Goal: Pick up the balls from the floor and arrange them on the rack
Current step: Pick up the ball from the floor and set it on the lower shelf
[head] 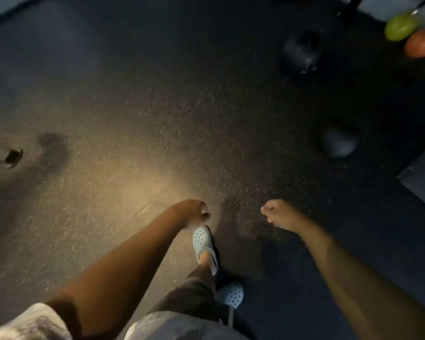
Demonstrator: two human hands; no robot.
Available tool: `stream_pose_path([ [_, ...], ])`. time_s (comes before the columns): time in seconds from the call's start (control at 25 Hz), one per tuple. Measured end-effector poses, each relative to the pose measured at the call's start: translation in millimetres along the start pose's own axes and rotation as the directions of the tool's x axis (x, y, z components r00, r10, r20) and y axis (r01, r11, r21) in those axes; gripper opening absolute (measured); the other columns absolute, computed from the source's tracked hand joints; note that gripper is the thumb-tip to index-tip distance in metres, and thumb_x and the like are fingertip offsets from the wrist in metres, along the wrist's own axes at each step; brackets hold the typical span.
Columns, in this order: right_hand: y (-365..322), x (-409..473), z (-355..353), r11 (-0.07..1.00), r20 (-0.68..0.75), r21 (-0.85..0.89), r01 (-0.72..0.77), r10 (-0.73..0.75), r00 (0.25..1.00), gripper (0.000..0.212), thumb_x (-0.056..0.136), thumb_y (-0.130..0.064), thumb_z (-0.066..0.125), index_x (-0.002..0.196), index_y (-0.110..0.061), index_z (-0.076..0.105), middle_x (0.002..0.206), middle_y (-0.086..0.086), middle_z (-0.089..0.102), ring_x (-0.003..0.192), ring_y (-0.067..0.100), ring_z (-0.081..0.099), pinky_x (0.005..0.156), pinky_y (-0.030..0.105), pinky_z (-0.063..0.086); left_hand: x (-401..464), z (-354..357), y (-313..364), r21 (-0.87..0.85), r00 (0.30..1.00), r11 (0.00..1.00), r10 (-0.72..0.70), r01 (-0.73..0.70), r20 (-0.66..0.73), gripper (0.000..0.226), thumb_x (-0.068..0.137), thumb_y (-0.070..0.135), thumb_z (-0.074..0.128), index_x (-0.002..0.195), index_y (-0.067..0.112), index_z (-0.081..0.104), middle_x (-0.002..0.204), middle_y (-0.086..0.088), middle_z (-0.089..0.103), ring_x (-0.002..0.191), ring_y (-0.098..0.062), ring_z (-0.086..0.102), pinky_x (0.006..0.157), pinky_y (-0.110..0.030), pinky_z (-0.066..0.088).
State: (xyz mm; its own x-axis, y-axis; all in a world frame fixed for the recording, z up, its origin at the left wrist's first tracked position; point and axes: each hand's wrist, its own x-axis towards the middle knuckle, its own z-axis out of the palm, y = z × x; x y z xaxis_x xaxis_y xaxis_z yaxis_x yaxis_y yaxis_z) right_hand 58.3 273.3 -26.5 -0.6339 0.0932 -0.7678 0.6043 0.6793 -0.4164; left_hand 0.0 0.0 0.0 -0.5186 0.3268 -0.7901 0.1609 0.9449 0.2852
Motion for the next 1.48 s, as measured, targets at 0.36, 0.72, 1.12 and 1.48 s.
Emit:
stream_pose_path([
  [0.36,-21.3,83.5,-40.9,0.997,0.109,-0.059,-0.045,0.051,0.993,0.039,0.108,-0.024,0.05,0.109,0.011,0.067,0.101,0.029,0.07,0.101,0.039,0.068,0.081,0.041,0.048,94.4,-20.4,-6.1,-0.133,0.967,0.97,-0.178,0.204,0.184,0.047,0.11,0.045,0.043,0.144,0.015,0.059,0.145,-0.013,0.063,0.132,-0.031,0.06,0.093,-0.034,0.042],
  [0.72,-15.6,206.6,-235.4,0.998,0.182,-0.037,-0.051,0.057,0.982,0.035,0.109,-0.023,0.05,0.117,0.005,0.069,0.107,0.022,0.069,0.115,0.041,0.067,0.098,0.048,0.053,224.6,-158.2,92.9,-0.211,0.942,0.92,-0.31,0.331,0.126,0.044,0.11,0.041,0.045,0.144,0.016,0.058,0.146,-0.012,0.063,0.132,-0.027,0.06,0.102,-0.037,0.046],
  [1.12,-47.9,387.7,-509.8,0.994,0.099,-0.019,-0.111,0.112,0.989,0.032,0.107,-0.03,0.051,0.105,-0.006,0.072,0.108,0.019,0.074,0.106,0.034,0.071,0.099,0.052,0.058,423.2,-384.5,257.2,-0.26,0.986,0.951,-0.154,0.166,0.067,0.04,0.109,0.036,0.047,0.142,0.017,0.061,0.139,-0.01,0.066,0.124,-0.023,0.062,0.099,-0.037,0.049],
  [1.48,-111.5,554.8,-737.8,0.998,0.034,-0.061,-0.01,0.013,0.999,0.04,0.109,-0.029,0.046,0.143,-0.015,0.061,0.144,0.013,0.063,0.13,0.031,0.06,0.102,0.04,0.05,586.2,-583.2,367.0,-0.402,0.978,0.893,-0.204,0.201,0.036,0.048,0.109,0.029,0.053,0.153,0.011,0.05,0.154,-0.017,0.056,0.137,-0.031,0.057,0.109,-0.039,0.048],
])
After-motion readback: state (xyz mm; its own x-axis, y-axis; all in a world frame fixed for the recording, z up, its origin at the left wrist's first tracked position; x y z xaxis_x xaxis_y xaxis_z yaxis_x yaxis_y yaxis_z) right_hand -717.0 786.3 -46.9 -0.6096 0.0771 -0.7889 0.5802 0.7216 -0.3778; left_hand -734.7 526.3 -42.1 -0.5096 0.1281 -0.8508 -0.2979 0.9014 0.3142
